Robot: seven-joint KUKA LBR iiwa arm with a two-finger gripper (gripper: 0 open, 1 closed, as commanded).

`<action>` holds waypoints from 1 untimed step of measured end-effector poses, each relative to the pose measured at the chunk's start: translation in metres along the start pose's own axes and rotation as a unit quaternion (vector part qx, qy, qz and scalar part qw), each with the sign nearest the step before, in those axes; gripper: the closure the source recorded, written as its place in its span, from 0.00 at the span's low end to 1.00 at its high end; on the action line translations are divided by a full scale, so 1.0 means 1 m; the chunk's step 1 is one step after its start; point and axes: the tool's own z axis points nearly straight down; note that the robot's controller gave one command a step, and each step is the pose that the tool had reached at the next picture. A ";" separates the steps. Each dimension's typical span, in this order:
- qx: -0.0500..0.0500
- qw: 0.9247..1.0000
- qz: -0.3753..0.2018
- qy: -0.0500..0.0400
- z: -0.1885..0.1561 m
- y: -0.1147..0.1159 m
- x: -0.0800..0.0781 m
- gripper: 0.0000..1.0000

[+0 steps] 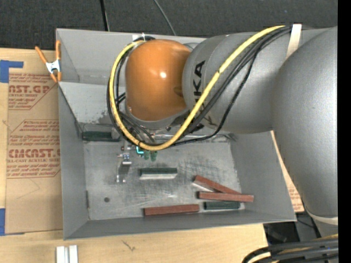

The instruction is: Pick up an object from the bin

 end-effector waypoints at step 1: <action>-0.001 1.000 0.001 -0.004 -0.005 -0.001 -0.002 0.00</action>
Offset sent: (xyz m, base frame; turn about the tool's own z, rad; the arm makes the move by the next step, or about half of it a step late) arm -0.0304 -0.0735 -0.0636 -0.0138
